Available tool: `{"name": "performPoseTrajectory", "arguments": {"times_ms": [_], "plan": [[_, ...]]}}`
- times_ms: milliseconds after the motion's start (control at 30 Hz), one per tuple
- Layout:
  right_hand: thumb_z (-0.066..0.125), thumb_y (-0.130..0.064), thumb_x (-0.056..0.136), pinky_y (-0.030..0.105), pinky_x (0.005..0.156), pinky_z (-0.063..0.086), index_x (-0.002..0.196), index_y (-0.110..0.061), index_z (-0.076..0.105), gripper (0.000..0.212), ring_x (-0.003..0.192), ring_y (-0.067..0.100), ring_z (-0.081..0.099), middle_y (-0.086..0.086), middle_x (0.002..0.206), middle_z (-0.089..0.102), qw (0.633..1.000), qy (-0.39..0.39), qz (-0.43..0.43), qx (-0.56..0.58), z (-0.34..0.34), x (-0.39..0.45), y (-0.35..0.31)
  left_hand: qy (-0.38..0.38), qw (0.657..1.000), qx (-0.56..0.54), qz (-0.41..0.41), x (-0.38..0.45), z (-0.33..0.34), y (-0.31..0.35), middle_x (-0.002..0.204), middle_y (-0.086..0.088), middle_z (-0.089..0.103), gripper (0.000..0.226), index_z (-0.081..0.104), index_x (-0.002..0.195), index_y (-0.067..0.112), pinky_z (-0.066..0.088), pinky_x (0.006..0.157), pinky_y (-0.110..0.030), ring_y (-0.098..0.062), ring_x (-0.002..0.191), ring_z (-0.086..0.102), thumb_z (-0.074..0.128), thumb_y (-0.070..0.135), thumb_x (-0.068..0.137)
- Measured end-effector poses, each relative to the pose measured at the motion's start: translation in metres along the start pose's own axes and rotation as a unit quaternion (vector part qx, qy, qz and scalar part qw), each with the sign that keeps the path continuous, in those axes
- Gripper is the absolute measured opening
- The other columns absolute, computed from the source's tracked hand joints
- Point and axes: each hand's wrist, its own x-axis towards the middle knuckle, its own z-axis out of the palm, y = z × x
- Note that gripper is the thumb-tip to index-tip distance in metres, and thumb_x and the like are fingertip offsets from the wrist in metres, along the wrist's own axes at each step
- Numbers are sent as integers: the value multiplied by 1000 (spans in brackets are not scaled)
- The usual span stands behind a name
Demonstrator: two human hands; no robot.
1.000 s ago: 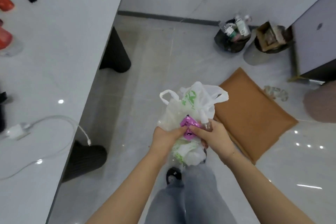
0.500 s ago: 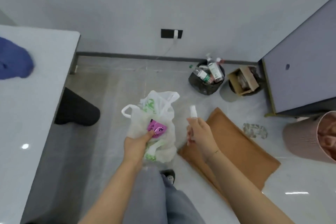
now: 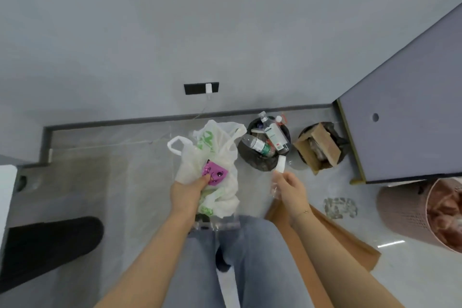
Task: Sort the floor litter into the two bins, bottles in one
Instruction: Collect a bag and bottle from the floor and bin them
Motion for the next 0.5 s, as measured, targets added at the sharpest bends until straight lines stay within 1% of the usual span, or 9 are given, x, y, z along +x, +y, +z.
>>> {"name": "performPoseTrajectory", "arguments": {"times_ms": [100,133,167,233,267,333,400,467,500], "plan": [[65,-25,89,28,71,49,109,-11,62,25,85,18,60,4,93,64,999,8,-6,-44,-4,48,-15,10,1000,-11,-15,29,26,17,81,-3,69,22,66,94,11,52,46,-20,-15,69,67,76,2,76],[68,-24,87,26,72,50,113,-14,60,30,87,16,62,3,97,65,998,10,-7,-62,-6,64,-20,17,999,-18,-21,37,35,19,80,-1,69,21,65,91,13,52,45,-19,-12,67,67,76,2,77],[70,-24,85,21,69,49,115,-16,58,33,86,13,62,1,99,66,996,11,-11,-86,-7,78,-25,23,999,-27,-25,44,43,22,80,-1,69,21,66,91,13,51,45,-20,-11,64,67,75,1,77],[71,-25,84,13,63,44,114,-17,58,34,82,6,59,-2,97,64,986,-4,-23,-164,-9,125,-33,35,998,-38,-40,66,71,21,81,-3,70,23,67,95,11,52,48,-22,-13,66,68,76,2,76],[72,-25,83,14,65,44,113,-15,59,34,84,8,60,-2,97,65,979,-14,-31,-201,-10,146,-32,42,997,-41,-45,74,82,19,80,-3,70,23,68,95,11,52,48,-23,-15,67,68,76,2,76],[73,-27,82,22,77,47,112,-14,61,35,92,15,62,-1,100,66,967,-32,-32,-250,-13,189,-30,51,996,-54,-47,88,104,18,78,-2,69,20,66,88,14,53,47,-23,-16,68,66,76,1,76],[72,-30,82,25,80,48,111,-16,61,34,93,14,60,-3,101,64,945,-77,-21,-317,-18,251,-25,90,991,-74,-61,117,137,1,81,-4,69,22,66,91,14,56,58,-28,-19,73,67,77,4,75],[71,-34,82,24,77,46,109,-20,60,32,91,12,58,-6,98,62,913,-108,-23,-393,-24,302,-16,128,984,-86,-84,141,165,-21,85,-6,70,28,67,99,10,56,70,-35,-23,77,68,79,7,75],[70,-35,83,24,76,45,108,-22,59,31,90,12,58,-7,97,61,894,-125,-38,-429,-25,321,-11,143,980,-98,-95,151,174,-31,86,-7,70,29,67,100,10,57,72,-38,-24,79,68,80,8,74]]}}
